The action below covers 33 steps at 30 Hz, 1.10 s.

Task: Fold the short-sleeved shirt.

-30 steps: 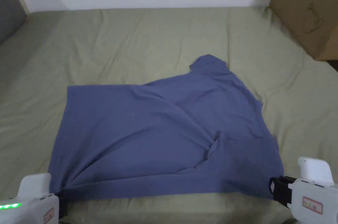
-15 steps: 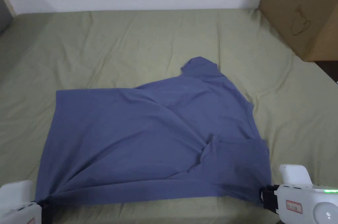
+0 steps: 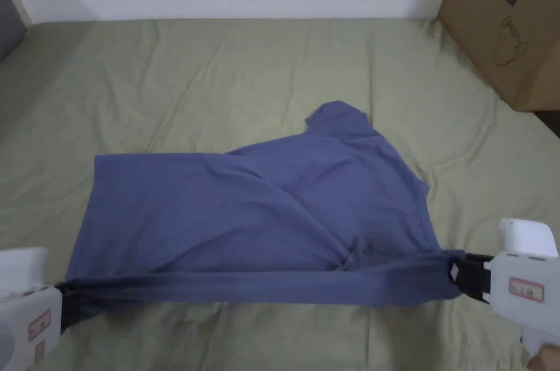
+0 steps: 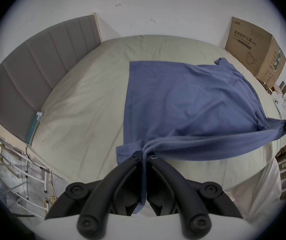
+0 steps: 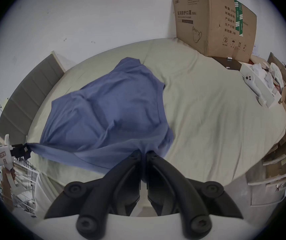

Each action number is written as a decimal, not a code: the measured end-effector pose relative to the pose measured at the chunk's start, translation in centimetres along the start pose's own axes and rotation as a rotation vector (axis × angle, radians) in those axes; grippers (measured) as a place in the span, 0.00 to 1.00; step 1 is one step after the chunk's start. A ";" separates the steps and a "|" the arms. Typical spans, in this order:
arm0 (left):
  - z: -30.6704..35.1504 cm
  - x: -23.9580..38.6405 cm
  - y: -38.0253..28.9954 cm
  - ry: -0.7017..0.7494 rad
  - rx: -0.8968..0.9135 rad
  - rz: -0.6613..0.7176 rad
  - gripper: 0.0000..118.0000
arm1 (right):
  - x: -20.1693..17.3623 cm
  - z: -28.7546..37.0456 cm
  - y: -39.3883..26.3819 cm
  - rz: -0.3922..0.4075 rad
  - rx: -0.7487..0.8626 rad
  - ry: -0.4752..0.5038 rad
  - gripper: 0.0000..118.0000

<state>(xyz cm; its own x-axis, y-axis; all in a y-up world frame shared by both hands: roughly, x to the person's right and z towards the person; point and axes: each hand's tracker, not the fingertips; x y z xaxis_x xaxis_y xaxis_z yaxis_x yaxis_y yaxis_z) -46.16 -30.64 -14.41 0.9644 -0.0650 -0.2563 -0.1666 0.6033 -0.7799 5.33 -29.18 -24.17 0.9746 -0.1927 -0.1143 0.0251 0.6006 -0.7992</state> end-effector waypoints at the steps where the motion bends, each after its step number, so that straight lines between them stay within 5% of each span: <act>1: -0.5 0.2 1.1 -0.003 0.002 -0.004 0.03 | 0.0 -0.9 1.0 -0.004 -0.002 0.001 0.05; 4: -3.7 0.4 4.3 -0.017 -0.022 -0.012 0.04 | -0.2 -4.6 4.3 -0.010 -0.030 -0.012 0.05; 5: -4.8 0.5 5.2 -0.011 -0.025 -0.008 0.12 | -0.3 -6.0 5.1 -0.021 -0.039 -0.021 0.05; 6: -6.0 0.7 5.9 -0.007 -0.033 -0.003 0.31 | -0.6 -7.5 5.8 0.003 -0.068 -0.035 0.07; 7: -6.8 0.8 6.3 0.024 -0.061 -0.007 0.50 | -0.6 -8.6 6.2 0.027 -0.084 -0.069 0.15; 8: -7.8 0.9 6.6 0.046 -0.092 -0.028 0.69 | -0.8 -9.8 6.4 0.048 -0.071 -0.130 0.36; 9: -8.4 0.8 6.9 0.048 -0.105 -0.031 0.85 | -0.8 -10.9 6.6 0.078 -0.096 -0.166 0.72; 10: -8.5 0.7 6.9 0.049 -0.102 -0.018 0.86 | -0.8 -11.6 6.7 0.085 -0.126 -0.193 0.84; 13: -7.2 -0.2 6.2 0.024 -0.098 0.009 0.85 | -0.6 -10.4 6.3 0.058 -0.094 -0.167 0.84; 16: -4.6 -1.1 4.5 0.006 -0.062 0.044 0.75 | -0.4 -7.3 5.4 0.047 -0.033 -0.116 0.67; 17: -3.7 -1.6 3.8 -0.004 -0.052 0.056 0.63 | -0.7 -6.0 4.9 0.067 0.003 -0.116 0.52; 19: -1.8 -1.9 2.2 -0.023 -0.031 0.074 0.20 | -0.9 -4.0 3.6 0.104 0.050 -0.140 0.16; 20: -1.1 -1.9 1.2 -0.030 -0.028 0.078 0.03 | -1.0 -3.1 2.7 0.089 0.056 -0.138 0.08; 21: -1.5 -2.5 0.3 -0.026 -0.024 0.095 0.01 | -1.0 -2.5 1.8 0.071 0.057 -0.119 0.04; 24: -1.4 -2.8 -1.9 -0.045 -0.047 0.124 0.01 | -0.8 -1.7 -0.6 -0.022 0.052 -0.065 0.00; 28: -2.8 -3.4 -2.0 -0.062 -0.050 0.154 0.03 | -0.9 -1.9 -1.7 -0.019 0.026 -0.063 0.00; 29: -3.0 -3.5 -1.3 -0.080 -0.048 0.177 0.17 | -0.9 -1.8 -1.7 -0.020 0.025 -0.066 0.00; 30: -3.5 -3.7 -0.9 -0.088 -0.051 0.189 0.51 | -0.8 -1.8 -1.8 -0.023 0.022 -0.067 0.00; 31: -4.2 -3.8 -0.5 -0.095 -0.048 0.212 0.70 | -0.6 -1.8 -1.8 -0.034 0.022 -0.062 0.00; 33: -5.1 -3.7 0.1 -0.095 -0.035 0.220 0.79 | -0.5 -1.5 -1.9 -0.055 0.021 -0.049 0.00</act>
<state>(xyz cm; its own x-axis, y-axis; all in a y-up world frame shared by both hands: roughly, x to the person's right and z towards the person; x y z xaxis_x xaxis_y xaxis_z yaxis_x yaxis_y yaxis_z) -50.78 -34.35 -16.47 0.9190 0.1406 -0.3684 -0.3799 0.5666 -0.7312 4.51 -31.41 -23.45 0.9814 -0.1876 -0.0408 0.0831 0.6066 -0.7907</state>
